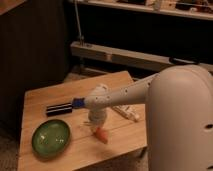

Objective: Drag the pepper across the table

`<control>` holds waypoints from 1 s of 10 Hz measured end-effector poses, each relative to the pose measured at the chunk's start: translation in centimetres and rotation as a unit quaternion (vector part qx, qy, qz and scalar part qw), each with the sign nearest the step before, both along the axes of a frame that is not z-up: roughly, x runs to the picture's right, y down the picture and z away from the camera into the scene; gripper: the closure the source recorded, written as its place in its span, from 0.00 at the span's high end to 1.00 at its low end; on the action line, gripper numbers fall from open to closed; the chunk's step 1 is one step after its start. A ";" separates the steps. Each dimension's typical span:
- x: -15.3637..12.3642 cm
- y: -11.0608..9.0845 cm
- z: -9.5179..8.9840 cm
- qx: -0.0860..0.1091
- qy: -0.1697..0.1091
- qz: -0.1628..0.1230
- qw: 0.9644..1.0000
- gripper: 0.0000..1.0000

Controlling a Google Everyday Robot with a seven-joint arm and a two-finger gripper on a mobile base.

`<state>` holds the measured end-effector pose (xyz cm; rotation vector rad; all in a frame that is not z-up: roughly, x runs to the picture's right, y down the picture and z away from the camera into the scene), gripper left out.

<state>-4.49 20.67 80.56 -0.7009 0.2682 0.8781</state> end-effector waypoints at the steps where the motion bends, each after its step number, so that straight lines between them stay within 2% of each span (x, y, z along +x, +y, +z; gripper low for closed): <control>1: 0.3 0.1 -0.1 0.002 0.000 0.006 1.000 0.00; 5: 1.1 0.8 -0.6 0.001 0.002 0.025 1.000 0.00; 10: 3.4 1.9 -1.0 -0.007 0.027 0.042 0.999 0.00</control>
